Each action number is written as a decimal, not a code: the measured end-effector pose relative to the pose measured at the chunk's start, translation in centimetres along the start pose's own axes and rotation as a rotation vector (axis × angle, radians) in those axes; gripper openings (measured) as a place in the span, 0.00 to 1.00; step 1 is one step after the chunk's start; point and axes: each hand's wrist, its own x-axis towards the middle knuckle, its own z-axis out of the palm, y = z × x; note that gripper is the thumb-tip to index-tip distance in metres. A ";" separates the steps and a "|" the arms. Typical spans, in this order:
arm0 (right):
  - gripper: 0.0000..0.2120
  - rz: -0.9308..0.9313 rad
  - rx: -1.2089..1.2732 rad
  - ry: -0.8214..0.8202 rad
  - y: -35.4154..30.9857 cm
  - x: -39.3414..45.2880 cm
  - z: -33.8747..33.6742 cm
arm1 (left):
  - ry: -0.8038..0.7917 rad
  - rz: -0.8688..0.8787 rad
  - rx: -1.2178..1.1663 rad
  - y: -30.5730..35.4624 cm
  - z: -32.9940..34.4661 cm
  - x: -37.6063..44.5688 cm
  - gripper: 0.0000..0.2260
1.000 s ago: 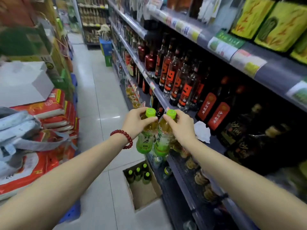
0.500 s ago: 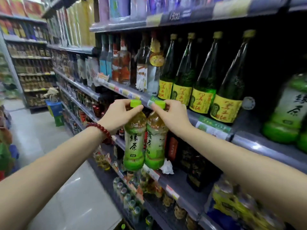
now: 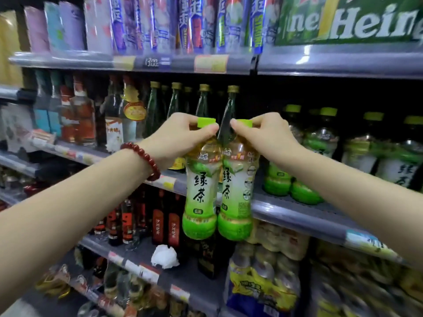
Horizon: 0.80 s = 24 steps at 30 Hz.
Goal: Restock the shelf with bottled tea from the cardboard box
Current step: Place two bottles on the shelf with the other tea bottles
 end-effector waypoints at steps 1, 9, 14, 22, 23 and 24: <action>0.31 0.004 -0.029 0.023 0.4 0.1 -1.3 | -0.016 0.025 -0.017 0.6 1.0 0.5 0.10; 0.30 0.042 -0.153 0.199 3.3 -0.2 -9.5 | -0.084 0.170 -0.075 5.2 8.5 3.6 0.09; 0.26 0.020 -0.203 0.281 4.0 0.0 -12.5 | -0.055 0.221 -0.059 6.5 11.4 6.0 0.09; 0.24 0.017 -0.188 0.317 6.1 0.3 -12.7 | -0.072 0.236 -0.006 6.3 13.2 7.7 0.09; 0.24 0.008 -0.178 0.317 6.3 0.3 -12.4 | -0.073 0.230 -0.017 6.1 13.2 7.8 0.09; 0.23 -0.003 -0.165 0.310 6.5 0.3 -12.3 | -0.072 0.222 -0.035 5.9 13.1 8.0 0.09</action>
